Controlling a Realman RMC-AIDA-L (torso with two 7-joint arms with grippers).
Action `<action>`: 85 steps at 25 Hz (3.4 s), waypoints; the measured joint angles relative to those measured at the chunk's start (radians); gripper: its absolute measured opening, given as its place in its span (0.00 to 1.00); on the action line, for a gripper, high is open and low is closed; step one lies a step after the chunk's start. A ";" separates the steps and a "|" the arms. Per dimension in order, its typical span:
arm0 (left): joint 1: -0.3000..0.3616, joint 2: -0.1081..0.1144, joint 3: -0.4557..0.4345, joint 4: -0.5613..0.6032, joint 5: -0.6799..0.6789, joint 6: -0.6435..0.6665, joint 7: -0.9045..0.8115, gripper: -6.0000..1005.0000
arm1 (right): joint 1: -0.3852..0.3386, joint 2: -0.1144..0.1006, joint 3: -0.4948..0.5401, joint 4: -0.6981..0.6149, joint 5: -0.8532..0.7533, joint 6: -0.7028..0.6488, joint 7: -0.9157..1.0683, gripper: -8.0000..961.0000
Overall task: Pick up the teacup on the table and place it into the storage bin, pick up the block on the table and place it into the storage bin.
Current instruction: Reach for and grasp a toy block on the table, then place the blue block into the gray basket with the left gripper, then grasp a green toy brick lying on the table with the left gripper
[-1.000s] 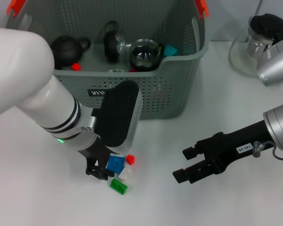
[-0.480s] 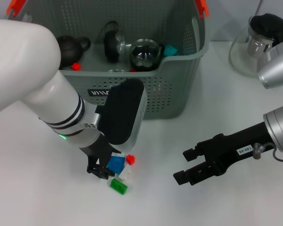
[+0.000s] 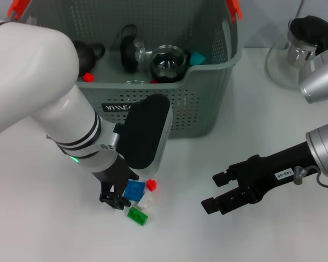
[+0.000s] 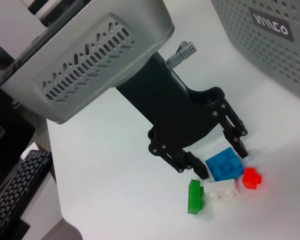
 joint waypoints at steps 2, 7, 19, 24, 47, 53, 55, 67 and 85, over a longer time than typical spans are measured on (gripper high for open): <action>-0.002 0.000 0.000 0.000 0.000 0.000 0.000 0.54 | 0.000 0.000 0.000 0.000 0.000 0.000 -0.001 0.97; -0.006 0.000 0.000 0.000 0.000 0.001 -0.001 0.53 | 0.000 -0.001 0.000 0.005 0.000 0.003 -0.006 0.97; -0.033 0.000 -0.007 -0.025 -0.005 0.007 -0.023 0.47 | 0.003 -0.005 0.000 0.020 0.000 0.006 -0.011 0.97; -0.033 0.000 -0.042 0.008 -0.009 0.054 -0.024 0.41 | 0.001 -0.007 0.000 0.020 0.004 0.006 -0.013 0.97; -0.033 0.113 -0.989 0.200 -0.620 0.574 -0.101 0.41 | 0.004 -0.017 0.010 0.025 0.000 -0.028 -0.036 0.97; -0.091 0.164 -1.011 0.127 -0.669 0.410 -0.197 0.41 | 0.008 -0.019 0.011 0.025 0.000 -0.032 -0.038 0.97; -0.119 0.179 -1.012 0.084 -0.669 0.350 -0.216 0.41 | 0.010 -0.020 0.011 0.024 0.000 -0.035 -0.038 0.97; -0.237 0.211 -0.885 -0.189 -0.599 -0.053 -0.261 0.45 | 0.012 -0.030 0.011 0.024 -0.001 -0.036 -0.038 0.97; -0.234 0.165 -0.785 -0.133 -0.597 -0.123 -0.297 0.65 | 0.009 -0.027 0.011 0.026 -0.025 -0.031 -0.048 0.97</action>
